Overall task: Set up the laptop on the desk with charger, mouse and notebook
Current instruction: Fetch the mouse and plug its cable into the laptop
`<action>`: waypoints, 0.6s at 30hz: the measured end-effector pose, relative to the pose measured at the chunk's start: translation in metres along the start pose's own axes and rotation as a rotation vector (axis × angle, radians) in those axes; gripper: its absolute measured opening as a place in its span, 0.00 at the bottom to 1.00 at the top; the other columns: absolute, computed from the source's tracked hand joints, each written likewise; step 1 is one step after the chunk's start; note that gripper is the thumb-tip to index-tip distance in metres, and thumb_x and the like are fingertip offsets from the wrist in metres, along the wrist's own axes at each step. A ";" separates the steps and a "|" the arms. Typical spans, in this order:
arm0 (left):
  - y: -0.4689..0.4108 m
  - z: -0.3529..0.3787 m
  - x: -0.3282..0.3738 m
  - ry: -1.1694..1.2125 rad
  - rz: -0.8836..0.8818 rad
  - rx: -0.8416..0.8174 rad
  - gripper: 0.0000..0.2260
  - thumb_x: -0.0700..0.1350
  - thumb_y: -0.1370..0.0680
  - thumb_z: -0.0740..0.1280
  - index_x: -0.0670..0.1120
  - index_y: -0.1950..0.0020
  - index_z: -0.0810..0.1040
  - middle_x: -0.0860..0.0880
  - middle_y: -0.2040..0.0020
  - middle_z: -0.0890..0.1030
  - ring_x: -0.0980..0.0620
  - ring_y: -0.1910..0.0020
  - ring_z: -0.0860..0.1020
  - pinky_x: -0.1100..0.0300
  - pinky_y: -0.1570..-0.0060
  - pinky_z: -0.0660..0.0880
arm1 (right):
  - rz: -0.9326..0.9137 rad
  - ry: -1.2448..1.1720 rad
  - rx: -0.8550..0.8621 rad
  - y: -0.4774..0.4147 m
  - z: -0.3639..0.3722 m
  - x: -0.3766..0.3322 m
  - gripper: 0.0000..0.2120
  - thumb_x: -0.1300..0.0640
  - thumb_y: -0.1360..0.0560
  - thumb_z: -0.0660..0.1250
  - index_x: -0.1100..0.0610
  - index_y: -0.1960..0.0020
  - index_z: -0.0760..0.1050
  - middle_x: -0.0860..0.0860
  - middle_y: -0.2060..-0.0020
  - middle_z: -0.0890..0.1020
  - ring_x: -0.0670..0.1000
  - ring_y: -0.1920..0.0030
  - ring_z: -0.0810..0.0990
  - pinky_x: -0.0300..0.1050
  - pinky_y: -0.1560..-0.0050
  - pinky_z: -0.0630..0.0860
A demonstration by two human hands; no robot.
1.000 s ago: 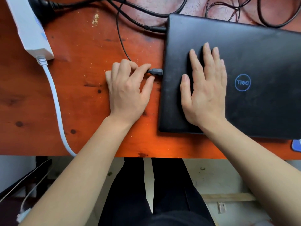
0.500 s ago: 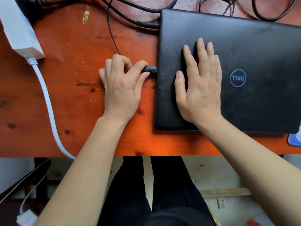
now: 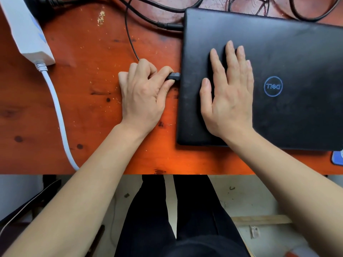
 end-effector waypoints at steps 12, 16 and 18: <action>0.002 0.003 0.000 0.002 0.004 -0.011 0.13 0.49 0.21 0.65 0.48 0.38 0.80 0.46 0.52 0.74 0.46 0.52 0.73 0.51 0.53 0.63 | -0.004 -0.002 0.018 0.001 0.003 0.002 0.26 0.50 0.17 0.54 0.57 0.21 0.63 0.60 0.21 0.61 0.62 0.20 0.56 0.58 0.20 0.51; 0.003 0.000 0.004 0.046 -0.067 0.010 0.25 0.45 0.27 0.64 0.43 0.30 0.72 0.42 0.47 0.74 0.44 0.48 0.73 0.50 0.48 0.68 | -0.004 -0.007 0.024 0.002 0.001 0.001 0.26 0.50 0.18 0.54 0.57 0.22 0.64 0.60 0.21 0.61 0.62 0.20 0.57 0.57 0.20 0.51; 0.006 -0.002 0.005 0.052 -0.134 0.067 0.26 0.43 0.28 0.64 0.41 0.30 0.71 0.40 0.44 0.74 0.42 0.45 0.73 0.48 0.45 0.70 | -0.004 -0.019 0.053 0.002 0.001 -0.001 0.26 0.50 0.18 0.55 0.57 0.23 0.66 0.60 0.22 0.63 0.62 0.21 0.59 0.57 0.21 0.53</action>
Point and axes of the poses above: each hand's wrist, its own y-axis away from the middle knuckle, its own z-axis out of the palm, x = y × z, the point moved 1 cm from there along -y, towards the middle knuckle
